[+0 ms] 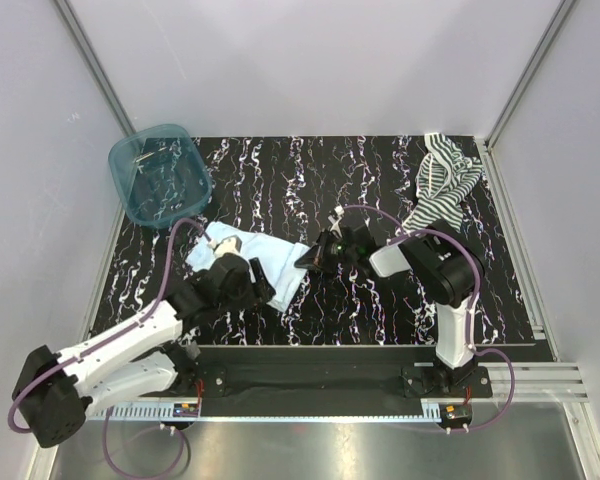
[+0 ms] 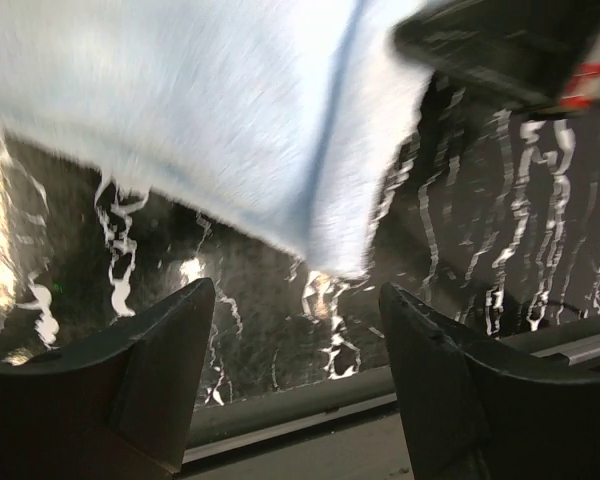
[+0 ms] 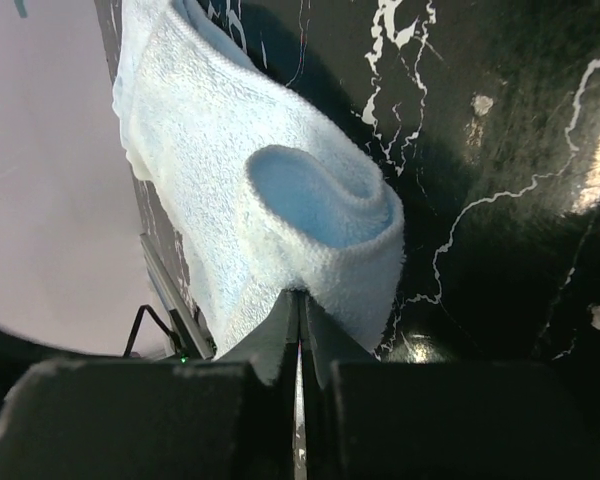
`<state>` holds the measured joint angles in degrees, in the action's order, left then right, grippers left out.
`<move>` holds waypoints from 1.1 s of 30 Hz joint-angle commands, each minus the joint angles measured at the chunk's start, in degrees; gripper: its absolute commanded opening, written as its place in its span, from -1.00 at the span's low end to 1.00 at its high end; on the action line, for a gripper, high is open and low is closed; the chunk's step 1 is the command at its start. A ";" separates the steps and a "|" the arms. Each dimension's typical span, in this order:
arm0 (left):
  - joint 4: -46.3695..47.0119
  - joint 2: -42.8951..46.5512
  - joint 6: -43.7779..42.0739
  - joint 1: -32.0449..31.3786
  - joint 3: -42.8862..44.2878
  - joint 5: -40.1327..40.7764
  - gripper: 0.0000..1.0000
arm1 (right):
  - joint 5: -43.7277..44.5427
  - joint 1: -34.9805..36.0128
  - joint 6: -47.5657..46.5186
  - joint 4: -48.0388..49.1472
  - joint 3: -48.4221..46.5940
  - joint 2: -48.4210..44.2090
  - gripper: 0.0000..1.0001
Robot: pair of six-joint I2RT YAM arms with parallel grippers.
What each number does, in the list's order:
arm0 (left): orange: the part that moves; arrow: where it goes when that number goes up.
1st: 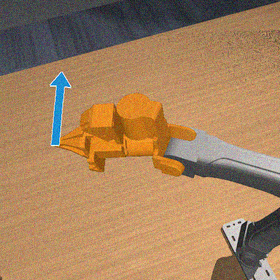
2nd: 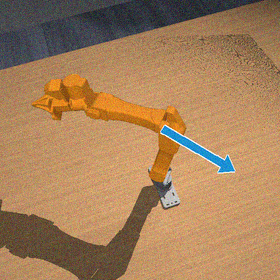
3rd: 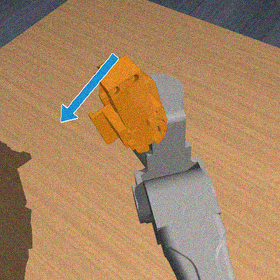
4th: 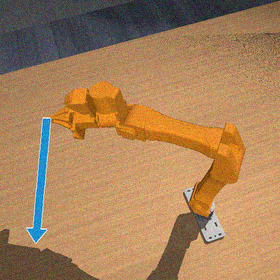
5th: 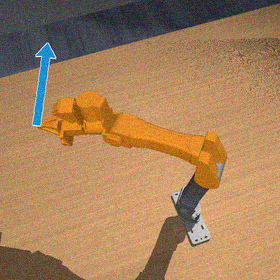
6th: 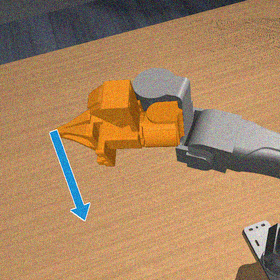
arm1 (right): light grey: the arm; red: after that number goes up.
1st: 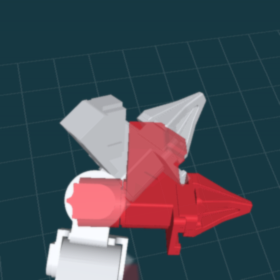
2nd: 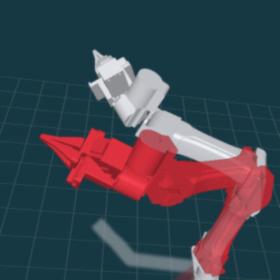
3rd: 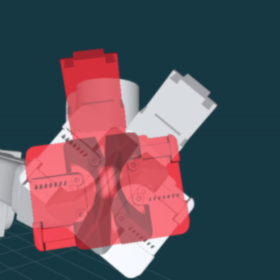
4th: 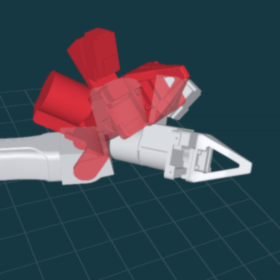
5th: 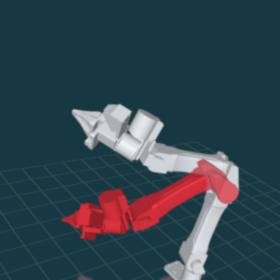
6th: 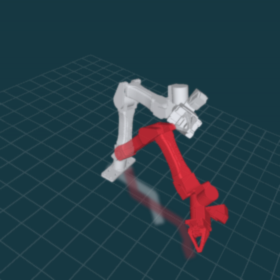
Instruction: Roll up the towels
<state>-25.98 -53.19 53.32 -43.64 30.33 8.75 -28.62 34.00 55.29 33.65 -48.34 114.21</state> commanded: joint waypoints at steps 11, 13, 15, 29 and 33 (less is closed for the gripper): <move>-1.45 -13.42 -25.37 -22.71 17.48 24.11 0.36 | 7.79 2.48 -6.68 -16.85 -4.22 -3.73 -1.00; -0.31 -16.32 -26.16 -23.60 18.54 24.47 0.35 | 7.79 2.48 -6.86 -17.21 -4.31 -3.91 -1.00; 2.06 -19.31 -26.34 -23.86 17.58 23.77 0.33 | 7.70 2.48 -7.12 -17.74 -4.31 -4.00 -1.00; 13.23 -26.96 -23.35 -22.02 10.37 21.57 0.28 | 6.21 2.48 -7.91 -18.09 -3.08 -3.91 -1.00; 14.02 -28.20 -22.21 -20.35 8.53 22.10 0.27 | 6.21 2.48 -8.53 -19.15 -3.34 -4.00 -1.00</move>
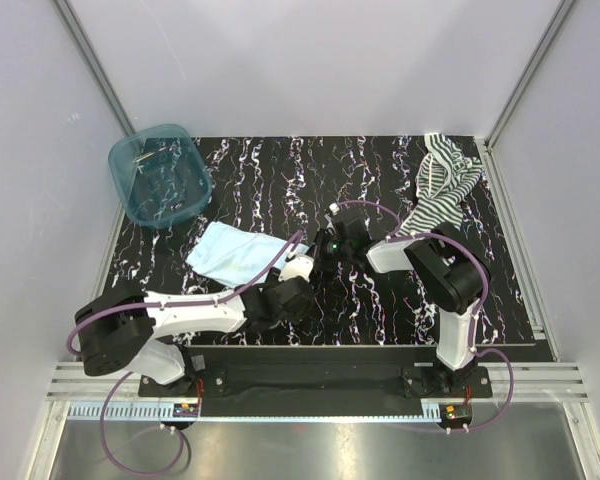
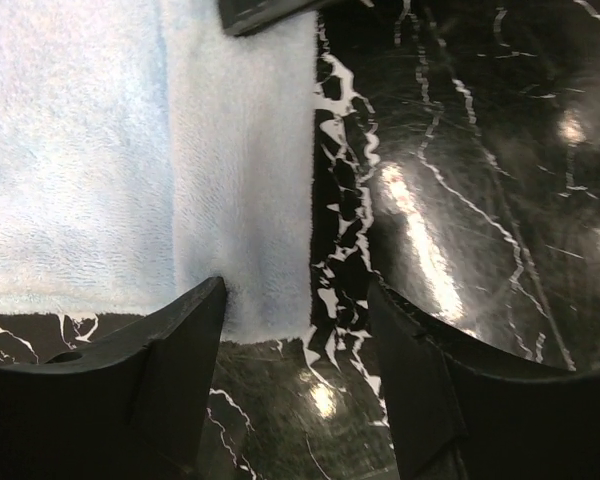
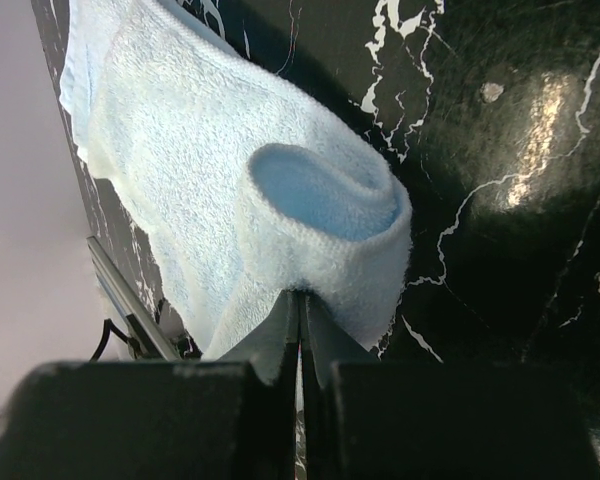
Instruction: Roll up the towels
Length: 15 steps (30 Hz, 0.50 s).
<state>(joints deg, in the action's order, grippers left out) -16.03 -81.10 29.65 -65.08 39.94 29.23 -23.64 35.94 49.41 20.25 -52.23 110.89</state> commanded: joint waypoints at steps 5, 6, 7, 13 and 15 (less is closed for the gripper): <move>6.36 0.86 1.64 3.38 -3.64 -0.31 0.27 | 0.96 0.53 -2.91 -6.62 0.02 -0.15 -1.00; 6.45 0.51 1.81 4.34 -3.73 -0.67 0.27 | 0.88 0.53 -3.00 -6.80 -0.15 0.03 -1.00; 6.45 0.24 1.82 4.78 -3.82 -1.45 0.27 | 0.79 0.53 -2.91 -6.89 -0.50 0.20 -1.00; 6.98 -2.39 1.46 6.81 -4.17 -4.44 0.24 | 0.52 0.44 -3.18 -8.73 -2.00 0.38 -1.00; 6.89 -3.70 1.20 7.07 -3.91 -5.15 0.15 | 0.70 0.36 -3.44 -9.26 -2.09 0.12 -1.00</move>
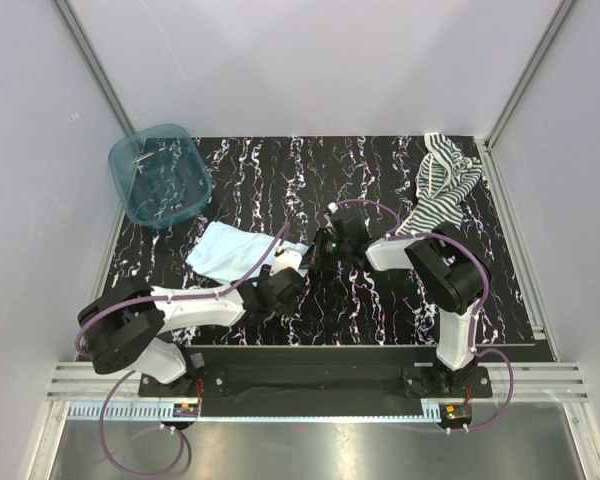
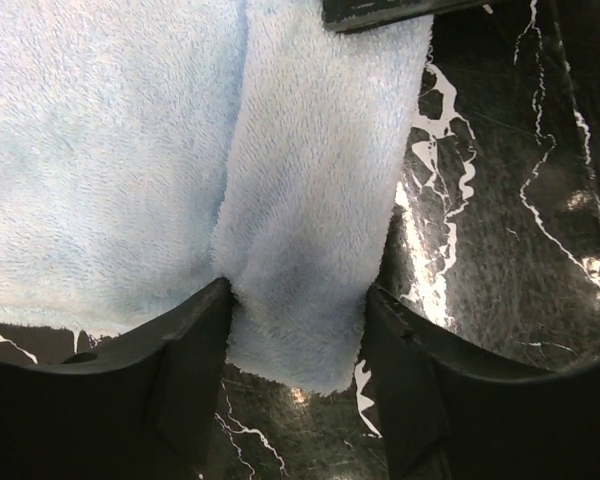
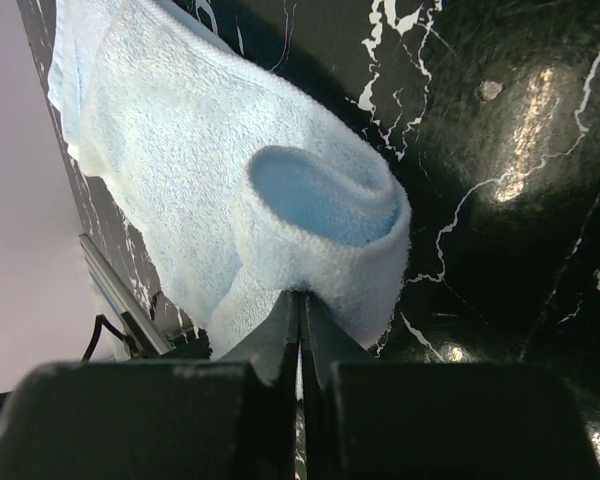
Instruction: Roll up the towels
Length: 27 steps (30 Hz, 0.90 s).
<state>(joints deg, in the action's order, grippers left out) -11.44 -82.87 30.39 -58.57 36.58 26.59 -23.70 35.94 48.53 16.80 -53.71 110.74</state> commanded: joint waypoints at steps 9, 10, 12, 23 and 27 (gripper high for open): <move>1.33 -5.02 0.55 0.82 1.13 -3.47 -0.80 | -0.46 -1.66 -3.71 -9.14 -1.39 -2.19 -1.00; 1.77 -4.93 0.37 0.91 1.04 -3.73 -0.87 | -0.47 -1.75 -4.32 -9.85 -1.74 -2.45 -1.00; 2.04 -4.76 -0.42 0.91 1.30 -4.61 -0.98 | -0.55 -2.37 -4.94 -11.25 -2.36 -3.24 -0.95; 2.74 -2.82 8.17 0.91 3.24 -21.91 -0.99 | 16.20 -7.64 -16.88 -40.16 -13.08 -19.23 0.58; 5.89 -1.51 11.96 0.91 3.94 -29.11 -0.99 | 20.62 -8.17 -19.00 -46.58 -14.40 -27.65 0.64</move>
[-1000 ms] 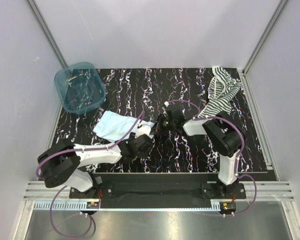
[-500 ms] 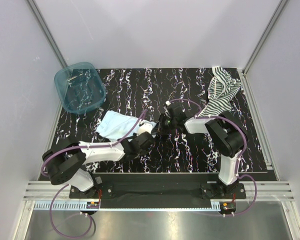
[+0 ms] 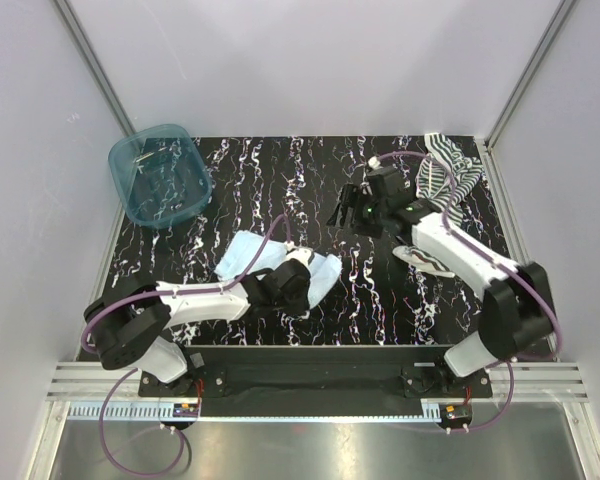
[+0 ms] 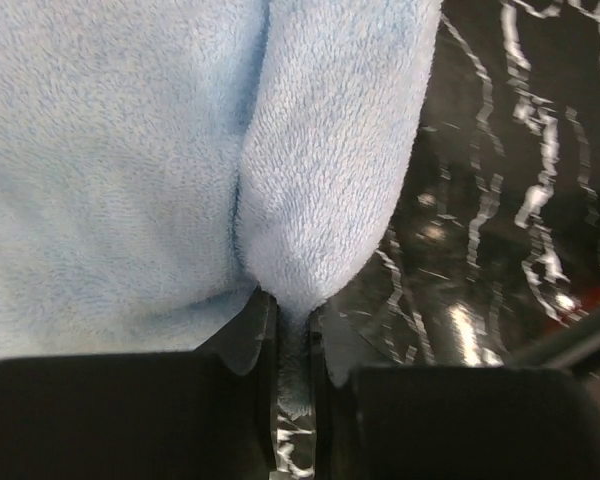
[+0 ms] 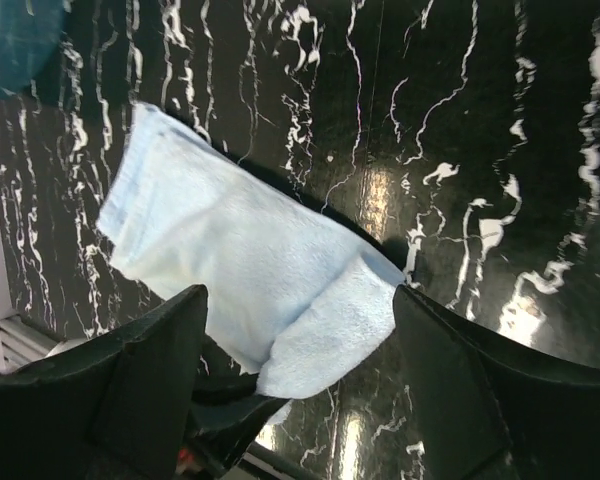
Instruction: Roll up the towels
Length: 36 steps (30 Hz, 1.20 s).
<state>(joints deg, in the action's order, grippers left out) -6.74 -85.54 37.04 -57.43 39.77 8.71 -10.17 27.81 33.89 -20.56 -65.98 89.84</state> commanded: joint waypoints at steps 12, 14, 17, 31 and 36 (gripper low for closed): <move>27.36 1.25 26.32 6.89 -8.81 -31.28 -1.00 | 0.43 -0.22 2.66 -4.07 12.25 -22.86 0.64; 29.50 0.99 29.40 8.20 -10.23 -32.52 -1.00 | -2.30 -0.13 3.98 -1.61 14.64 -23.83 0.64; 33.10 1.16 33.60 9.78 -13.65 -33.49 -1.00 | -5.81 -0.13 6.45 2.00 18.24 -23.84 0.59; 65.43 -7.62 53.47 15.06 -27.46 -38.50 -1.00 | -9.79 5.23 13.40 18.54 25.29 -13.30 0.59; 78.16 -14.91 57.70 15.42 -29.57 -39.56 -1.00 | -6.71 8.48 13.83 16.96 23.26 -8.29 0.55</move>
<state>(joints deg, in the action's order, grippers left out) 57.95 -97.56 90.30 -42.26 11.70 -28.73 -19.44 35.00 46.94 -5.15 -39.94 79.90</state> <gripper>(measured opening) 0.124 0.783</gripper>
